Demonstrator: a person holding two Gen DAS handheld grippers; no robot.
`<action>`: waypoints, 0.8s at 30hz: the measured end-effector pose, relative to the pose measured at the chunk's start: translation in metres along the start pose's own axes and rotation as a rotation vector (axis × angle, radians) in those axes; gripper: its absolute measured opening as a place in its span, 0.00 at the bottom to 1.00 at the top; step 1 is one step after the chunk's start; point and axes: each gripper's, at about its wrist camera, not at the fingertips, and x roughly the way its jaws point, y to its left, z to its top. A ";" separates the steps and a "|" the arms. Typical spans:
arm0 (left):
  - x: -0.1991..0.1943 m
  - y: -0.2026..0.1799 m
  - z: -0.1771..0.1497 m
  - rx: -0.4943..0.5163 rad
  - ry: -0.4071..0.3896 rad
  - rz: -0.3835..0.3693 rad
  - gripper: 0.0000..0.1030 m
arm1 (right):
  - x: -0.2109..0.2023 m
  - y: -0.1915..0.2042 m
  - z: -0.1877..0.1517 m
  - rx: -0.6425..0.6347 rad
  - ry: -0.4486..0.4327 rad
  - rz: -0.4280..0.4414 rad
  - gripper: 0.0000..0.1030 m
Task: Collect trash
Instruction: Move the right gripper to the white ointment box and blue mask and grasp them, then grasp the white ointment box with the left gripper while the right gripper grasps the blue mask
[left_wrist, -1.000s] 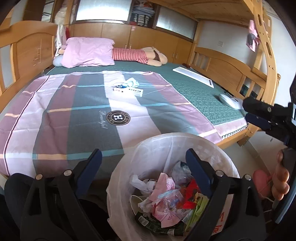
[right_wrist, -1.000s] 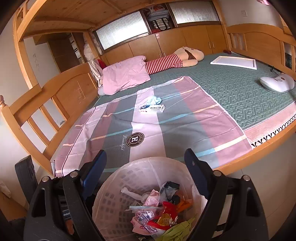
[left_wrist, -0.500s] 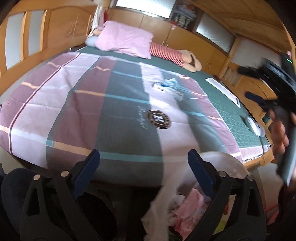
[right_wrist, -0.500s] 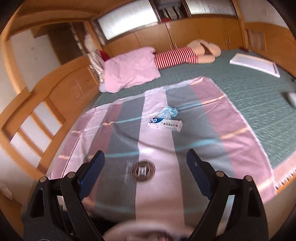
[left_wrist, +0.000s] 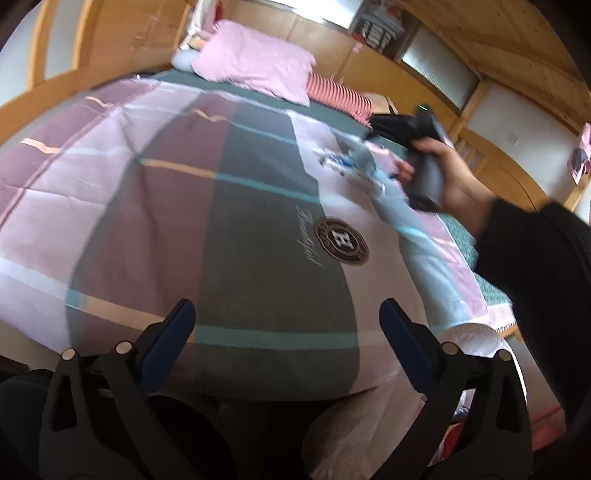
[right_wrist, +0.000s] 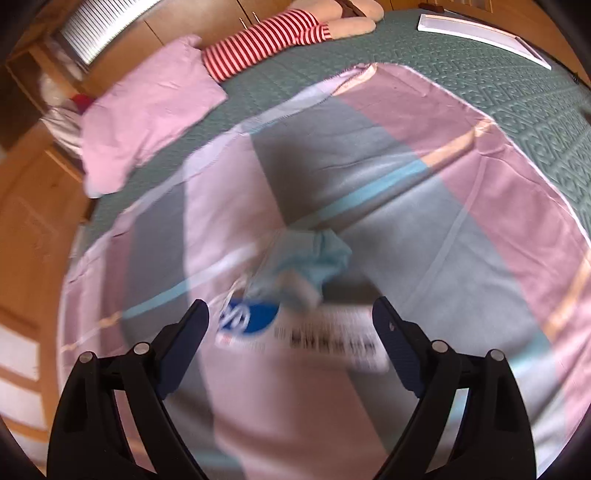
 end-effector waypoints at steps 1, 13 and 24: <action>0.004 -0.002 0.000 -0.001 0.016 0.000 0.96 | 0.011 0.002 0.004 0.002 0.011 -0.015 0.86; 0.035 0.006 0.002 -0.136 0.144 -0.024 0.96 | 0.032 -0.006 -0.011 -0.212 0.170 -0.099 0.26; 0.025 0.014 0.004 -0.207 0.096 -0.019 0.96 | -0.022 0.051 -0.153 -0.630 0.496 0.255 0.25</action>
